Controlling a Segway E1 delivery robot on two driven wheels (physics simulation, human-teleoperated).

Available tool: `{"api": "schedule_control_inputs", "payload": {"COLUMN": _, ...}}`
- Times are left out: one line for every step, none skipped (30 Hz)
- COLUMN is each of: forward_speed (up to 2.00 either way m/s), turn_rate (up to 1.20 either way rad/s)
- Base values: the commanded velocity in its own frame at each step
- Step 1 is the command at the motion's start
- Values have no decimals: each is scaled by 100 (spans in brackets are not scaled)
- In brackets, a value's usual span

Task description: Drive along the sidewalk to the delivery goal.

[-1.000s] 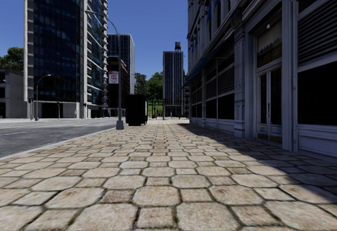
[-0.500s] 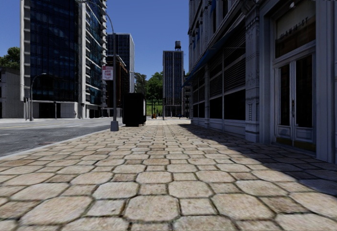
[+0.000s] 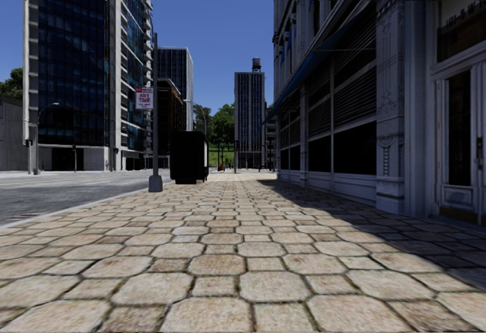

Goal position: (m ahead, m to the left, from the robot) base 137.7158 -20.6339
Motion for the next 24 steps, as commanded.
{"api": "schedule_control_inputs", "payload": {"forward_speed": 200, "turn_rate": 0}}
{"api": "schedule_control_inputs", "payload": {"forward_speed": 200, "turn_rate": 0}}
{"api": "schedule_control_inputs", "payload": {"forward_speed": 200, "turn_rate": 0}}
{"api": "schedule_control_inputs", "payload": {"forward_speed": 200, "turn_rate": 0}}
{"api": "schedule_control_inputs", "payload": {"forward_speed": 200, "turn_rate": 0}}
{"api": "schedule_control_inputs", "payload": {"forward_speed": 200, "turn_rate": 0}}
{"api": "schedule_control_inputs", "payload": {"forward_speed": 200, "turn_rate": 0}}
{"api": "schedule_control_inputs", "payload": {"forward_speed": 200, "turn_rate": 0}}
{"api": "schedule_control_inputs", "payload": {"forward_speed": 200, "turn_rate": 0}}
{"api": "schedule_control_inputs", "payload": {"forward_speed": 200, "turn_rate": 0}}
{"api": "schedule_control_inputs", "payload": {"forward_speed": 200, "turn_rate": 0}}
{"api": "schedule_control_inputs", "payload": {"forward_speed": 200, "turn_rate": 0}}
{"api": "schedule_control_inputs", "payload": {"forward_speed": 200, "turn_rate": 0}}
{"api": "schedule_control_inputs", "payload": {"forward_speed": 200, "turn_rate": 0}}
{"api": "schedule_control_inputs", "payload": {"forward_speed": 200, "turn_rate": 0}}
{"api": "schedule_control_inputs", "payload": {"forward_speed": 200, "turn_rate": 0}}
{"api": "schedule_control_inputs", "payload": {"forward_speed": 200, "turn_rate": 0}}
{"api": "schedule_control_inputs", "payload": {"forward_speed": 200, "turn_rate": 0}}
{"api": "schedule_control_inputs", "payload": {"forward_speed": 200, "turn_rate": 0}}
{"api": "schedule_control_inputs", "payload": {"forward_speed": 200, "turn_rate": 0}}
{"api": "schedule_control_inputs", "payload": {"forward_speed": 200, "turn_rate": 0}}
{"api": "schedule_control_inputs", "payload": {"forward_speed": 200, "turn_rate": 0}}
{"api": "schedule_control_inputs", "payload": {"forward_speed": 200, "turn_rate": 0}}
{"api": "schedule_control_inputs", "payload": {"forward_speed": 200, "turn_rate": 0}}
